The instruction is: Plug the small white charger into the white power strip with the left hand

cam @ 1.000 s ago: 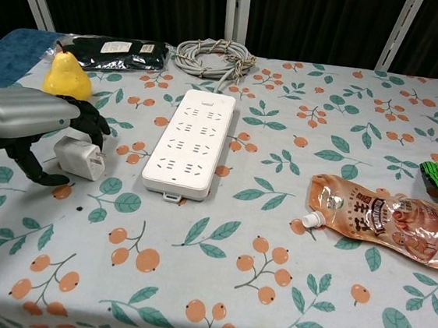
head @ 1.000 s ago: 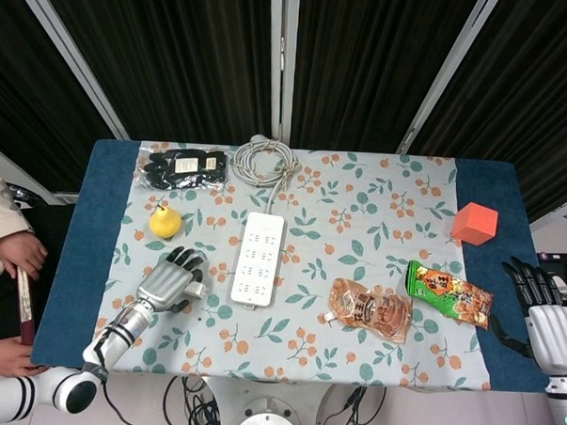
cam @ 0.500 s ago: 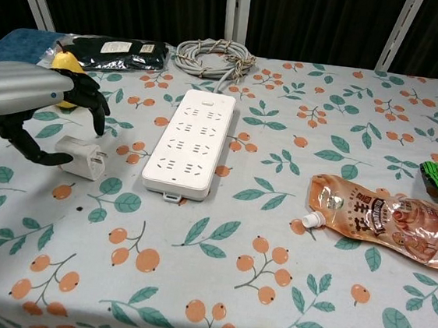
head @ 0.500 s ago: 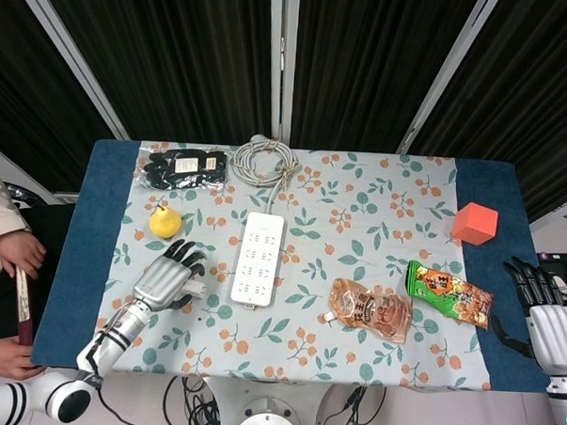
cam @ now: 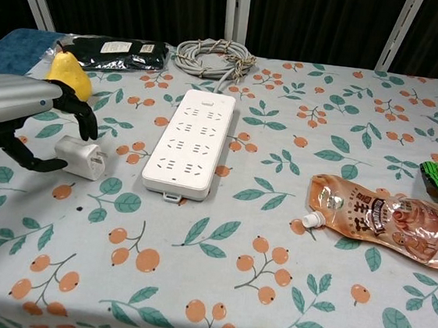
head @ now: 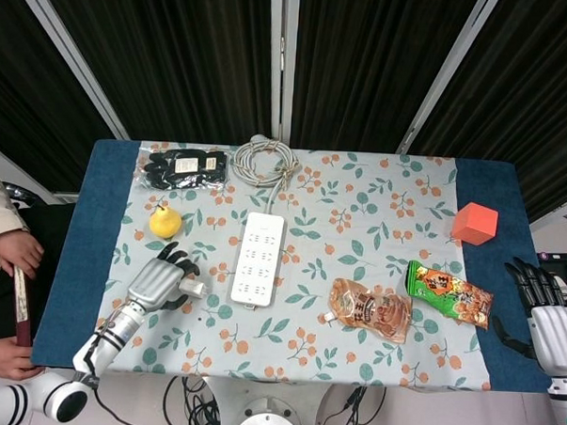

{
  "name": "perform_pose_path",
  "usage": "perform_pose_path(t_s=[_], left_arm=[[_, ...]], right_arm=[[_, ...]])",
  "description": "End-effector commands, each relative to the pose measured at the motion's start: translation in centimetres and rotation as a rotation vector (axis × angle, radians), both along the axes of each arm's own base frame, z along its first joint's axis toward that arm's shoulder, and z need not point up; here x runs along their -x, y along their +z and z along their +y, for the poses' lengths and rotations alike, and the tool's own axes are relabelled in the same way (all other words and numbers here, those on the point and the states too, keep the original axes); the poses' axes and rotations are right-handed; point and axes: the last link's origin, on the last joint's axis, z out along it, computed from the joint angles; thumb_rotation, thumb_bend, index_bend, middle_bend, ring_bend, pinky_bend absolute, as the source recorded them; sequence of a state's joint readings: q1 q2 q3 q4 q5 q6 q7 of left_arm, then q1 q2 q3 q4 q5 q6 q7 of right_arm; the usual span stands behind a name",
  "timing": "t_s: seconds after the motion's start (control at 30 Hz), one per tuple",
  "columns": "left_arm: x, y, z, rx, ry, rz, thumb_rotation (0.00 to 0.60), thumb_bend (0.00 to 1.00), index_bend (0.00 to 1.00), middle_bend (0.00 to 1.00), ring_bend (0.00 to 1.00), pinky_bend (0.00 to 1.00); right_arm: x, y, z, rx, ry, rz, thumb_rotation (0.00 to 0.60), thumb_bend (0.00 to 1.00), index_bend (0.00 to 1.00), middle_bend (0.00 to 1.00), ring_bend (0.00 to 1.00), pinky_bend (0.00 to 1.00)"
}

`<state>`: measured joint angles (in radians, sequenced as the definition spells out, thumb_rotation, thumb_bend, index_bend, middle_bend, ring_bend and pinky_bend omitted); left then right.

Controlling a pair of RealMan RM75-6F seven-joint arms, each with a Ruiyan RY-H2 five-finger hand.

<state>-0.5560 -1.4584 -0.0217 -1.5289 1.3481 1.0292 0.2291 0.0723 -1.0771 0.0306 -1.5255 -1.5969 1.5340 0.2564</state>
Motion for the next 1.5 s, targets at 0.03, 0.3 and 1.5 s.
perform_pose_path(t_s=[0.03,0.3,1.5], left_arm=[[0.4,-0.5,0.2,0.0,0.003,-0.023,0.6,0.31,0.36,0.36,0.18,0.02],[0.8,-0.8,0.5,-0.004,-0.001,-0.047,0.6,0.34,0.46,0.48,0.27,0.06],[-5.9,0.4,3.9,0.024,-0.175,0.694,0.6,0.3,0.49,0.57,0.41,0.08]], right_arm=[[-0.1,0.0,0.0,0.001,0.002,0.001,0.6,0.3,0.0,0.0,0.0,0.0],[-0.1,0.1,0.0,0.006,-0.003,0.002,0.6,0.3,0.0,0.0,0.0,0.0],[1.2,0.2,0.3,0.009,-0.032,-0.011,0.6,0.3,0.0,0.0,0.0,0.0]])
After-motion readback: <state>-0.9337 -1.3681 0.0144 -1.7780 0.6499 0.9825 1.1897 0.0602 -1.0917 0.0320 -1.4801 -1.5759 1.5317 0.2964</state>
